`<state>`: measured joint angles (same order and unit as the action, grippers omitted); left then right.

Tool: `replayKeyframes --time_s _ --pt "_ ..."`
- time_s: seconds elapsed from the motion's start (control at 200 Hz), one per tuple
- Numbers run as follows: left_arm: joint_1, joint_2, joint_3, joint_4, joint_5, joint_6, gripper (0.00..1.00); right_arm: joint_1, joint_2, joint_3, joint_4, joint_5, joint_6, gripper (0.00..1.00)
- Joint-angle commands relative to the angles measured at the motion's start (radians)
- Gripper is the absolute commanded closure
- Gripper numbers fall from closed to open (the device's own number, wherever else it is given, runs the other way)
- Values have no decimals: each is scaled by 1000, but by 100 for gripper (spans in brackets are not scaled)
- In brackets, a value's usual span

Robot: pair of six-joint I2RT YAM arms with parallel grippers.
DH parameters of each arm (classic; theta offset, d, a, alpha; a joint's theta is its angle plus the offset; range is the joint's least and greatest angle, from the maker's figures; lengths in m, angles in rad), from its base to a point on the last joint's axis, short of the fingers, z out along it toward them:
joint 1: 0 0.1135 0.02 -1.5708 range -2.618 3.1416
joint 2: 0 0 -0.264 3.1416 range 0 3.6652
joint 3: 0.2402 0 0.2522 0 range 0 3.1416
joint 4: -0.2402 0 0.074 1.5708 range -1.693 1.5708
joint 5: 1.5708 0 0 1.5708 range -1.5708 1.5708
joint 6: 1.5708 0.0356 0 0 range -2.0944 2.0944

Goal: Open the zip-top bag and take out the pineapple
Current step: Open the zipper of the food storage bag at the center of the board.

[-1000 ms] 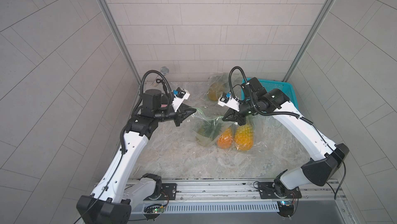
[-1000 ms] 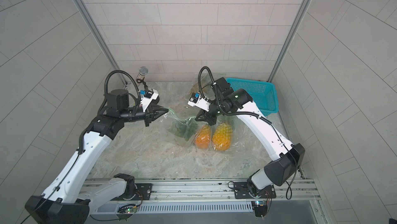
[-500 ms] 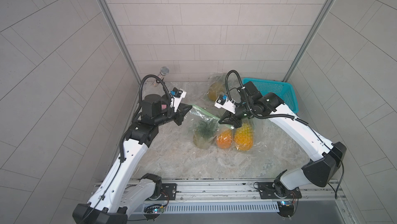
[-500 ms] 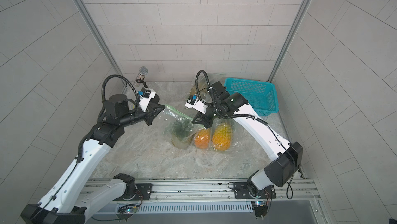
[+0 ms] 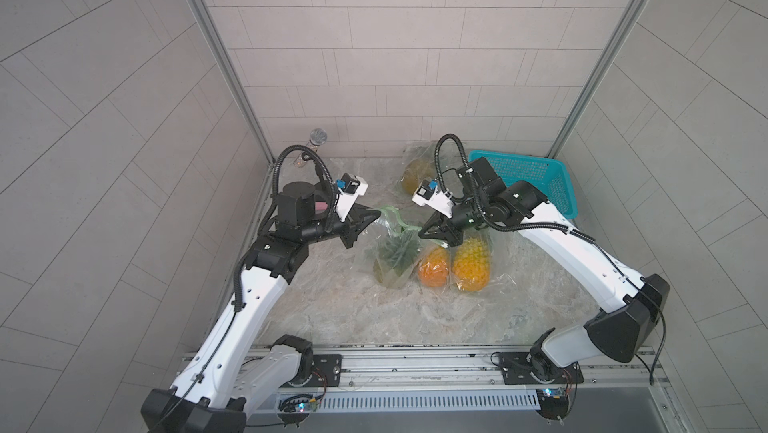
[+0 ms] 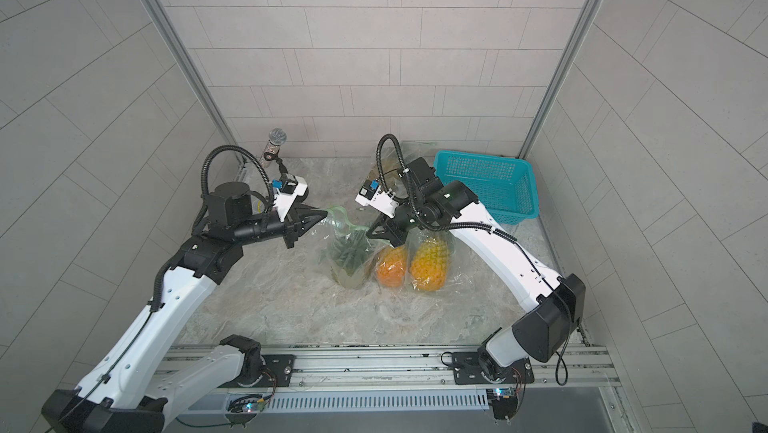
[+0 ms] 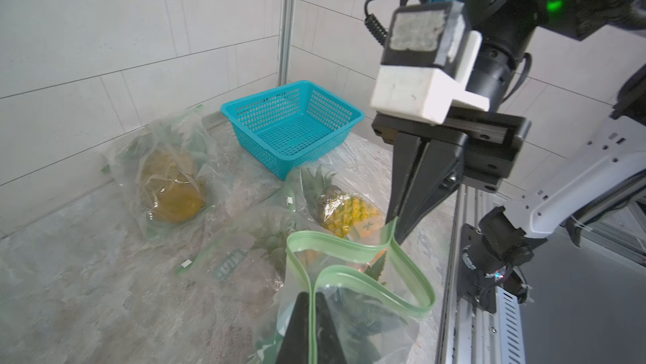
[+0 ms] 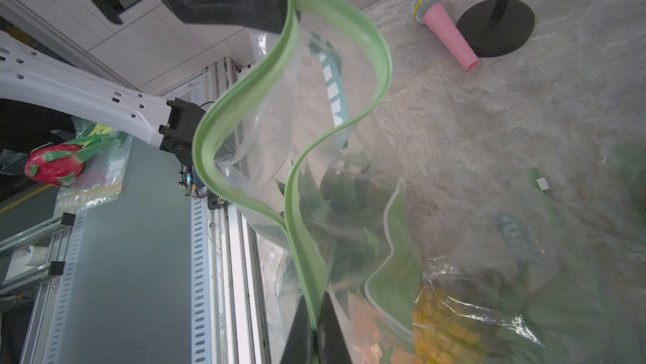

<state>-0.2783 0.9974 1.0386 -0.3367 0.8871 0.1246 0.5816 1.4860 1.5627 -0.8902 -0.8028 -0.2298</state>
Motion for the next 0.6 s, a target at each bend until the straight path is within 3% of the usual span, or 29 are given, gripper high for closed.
replayKeyframes --time_s 0.0,0.075,0.23,0.34,0.435,0.595 --pt "-13 11 26 -11 115 42 100 14 -14 23 54 -44 17 100" --pt "-14 17 25 -13 109 47 100 19 -12 37 44 -49 12 100" --pt "-13 11 23 -22 96 66 100 21 -38 54 40 -18 2 83" --pt "-13 1 20 -31 80 84 100 20 -58 69 32 3 -8 77" --pt "-13 -6 15 -35 74 90 100 21 -60 87 31 -12 -4 77" --pt "-14 -10 14 -32 81 93 100 34 -24 126 20 -36 -9 90"
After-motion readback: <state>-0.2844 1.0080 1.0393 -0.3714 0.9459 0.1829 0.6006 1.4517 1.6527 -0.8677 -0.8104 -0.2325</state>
